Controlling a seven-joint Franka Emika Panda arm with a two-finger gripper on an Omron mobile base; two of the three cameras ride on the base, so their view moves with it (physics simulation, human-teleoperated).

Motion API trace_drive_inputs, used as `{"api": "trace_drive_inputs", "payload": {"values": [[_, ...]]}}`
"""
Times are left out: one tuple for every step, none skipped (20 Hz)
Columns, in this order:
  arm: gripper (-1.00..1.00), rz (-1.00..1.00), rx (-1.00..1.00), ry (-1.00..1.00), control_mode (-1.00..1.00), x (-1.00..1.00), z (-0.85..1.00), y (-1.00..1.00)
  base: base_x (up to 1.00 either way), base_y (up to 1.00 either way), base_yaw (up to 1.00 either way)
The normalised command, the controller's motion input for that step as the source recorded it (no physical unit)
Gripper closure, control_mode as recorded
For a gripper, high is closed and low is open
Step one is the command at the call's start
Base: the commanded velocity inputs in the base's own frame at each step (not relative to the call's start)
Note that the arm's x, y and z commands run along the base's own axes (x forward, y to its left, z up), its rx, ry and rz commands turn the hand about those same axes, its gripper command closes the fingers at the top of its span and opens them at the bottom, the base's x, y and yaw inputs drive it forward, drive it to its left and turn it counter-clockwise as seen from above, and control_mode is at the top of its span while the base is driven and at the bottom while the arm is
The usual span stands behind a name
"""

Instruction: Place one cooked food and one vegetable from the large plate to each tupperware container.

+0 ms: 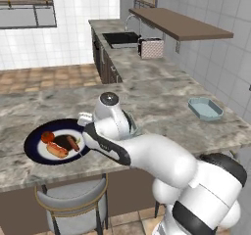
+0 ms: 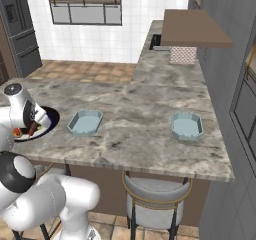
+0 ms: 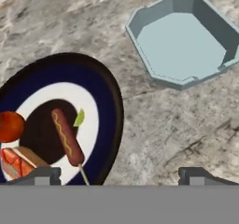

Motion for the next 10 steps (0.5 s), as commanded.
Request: {"api": "trace_drive_inputs", "payload": {"values": [[-1.00,-0.34,0.17,0.12,-1.00,0.16,-0.16,0.04,0.00,0.00,0.00],[-1.00,-0.25,0.17,0.15,-1.00,0.06,-0.19,0.23,0.00,0.00,0.00],[-1.00,-0.15,0.19,0.18,-1.00,0.09,-0.20,0.20,0.00,0.00,0.00],[-1.00,-0.05,0.21,0.19,-1.00,0.05,-0.23,0.20,0.00,0.00,0.00],[-1.00,0.00,0.24,0.16,-1.00,0.12,-0.19,0.14,0.00,0.00,0.00],[-1.00,0.00,0.26,0.17,-1.00,0.07,-0.14,0.03,0.00,0.00,0.00],[-1.00,0.00,0.27,0.17,-1.00,0.12,-0.11,0.00,0.00,0.00,0.00],[-1.00,0.00,0.19,0.18,-1.00,0.24,-0.21,0.00,0.00,0.00,0.00],[-1.00,0.00,0.00,0.17,-1.00,0.33,-0.26,0.00,0.00,0.00,0.00],[-1.00,0.00,-0.01,0.12,-1.00,0.33,-0.28,0.00,0.00,0.00,0.00]]}}
